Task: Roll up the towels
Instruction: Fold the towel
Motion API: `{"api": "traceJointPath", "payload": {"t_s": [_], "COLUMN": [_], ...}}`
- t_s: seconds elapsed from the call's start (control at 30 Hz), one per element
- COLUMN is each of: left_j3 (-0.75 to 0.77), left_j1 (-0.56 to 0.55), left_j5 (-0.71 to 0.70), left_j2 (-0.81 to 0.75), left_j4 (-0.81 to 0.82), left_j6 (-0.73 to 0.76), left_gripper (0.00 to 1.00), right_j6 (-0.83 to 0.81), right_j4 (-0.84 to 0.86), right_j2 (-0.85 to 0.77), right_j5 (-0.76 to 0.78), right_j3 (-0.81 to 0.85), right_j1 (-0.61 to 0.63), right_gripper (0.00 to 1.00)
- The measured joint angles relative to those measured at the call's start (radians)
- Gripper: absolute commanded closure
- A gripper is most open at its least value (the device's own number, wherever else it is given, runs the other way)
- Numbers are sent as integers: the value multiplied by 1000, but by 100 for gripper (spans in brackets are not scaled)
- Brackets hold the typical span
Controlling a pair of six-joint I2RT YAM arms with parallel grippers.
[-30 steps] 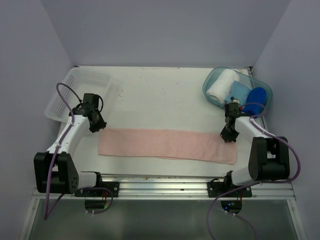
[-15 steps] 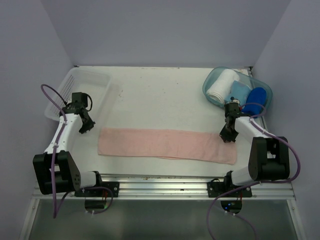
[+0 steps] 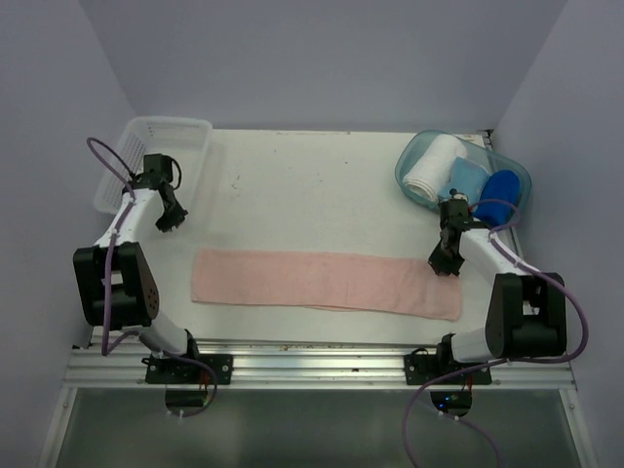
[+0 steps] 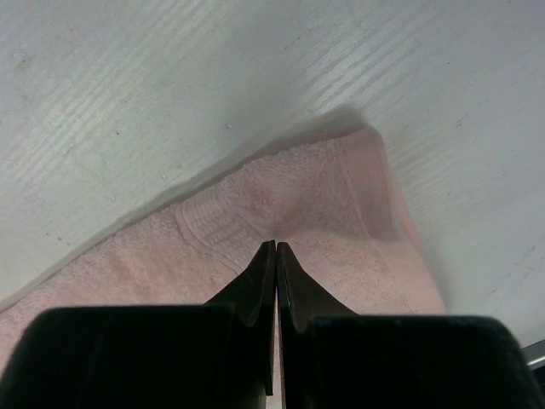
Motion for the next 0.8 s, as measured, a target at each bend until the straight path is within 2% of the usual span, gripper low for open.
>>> {"api": "traceJointPath", "payload": {"t_s": [0.13, 0.27, 0.4, 0.47, 0.53, 0.67, 0.73, 0.8], "left_j3": [-19, -126, -245, -303, -338, -354, -363, -392], "left_j1": [-11, -61, -119, -122, -122, -123, -124, -124], "left_j5": [27, 53, 96, 119, 132, 140, 151, 171], "left_j2": [-79, -269, -425, -460, -464, -433, -394, -339], "left_j4": [-5, -23, -69, -90, -112, -133, -121, -100], "left_j6": [10, 8, -8, -22, -40, -80, -92, -98], "left_gripper": [77, 73, 58, 46, 41, 43, 49, 51], "right_j6": [0, 0, 0, 0, 0, 0, -1, -2], "right_j4": [-3, -6, -7, -8, -9, -13, -14, -15], "right_j2": [-28, -38, -39, -42, -48, -59, -68, -77], "right_j5": [-1, -1, -2, -5, -6, -6, -6, -6], "right_j3": [0, 0, 0, 0, 0, 2, 4, 5], "right_j1": [0, 0, 0, 0, 0, 0, 0, 0], "right_gripper": [100, 100, 99, 99, 99, 99, 98, 98]}}
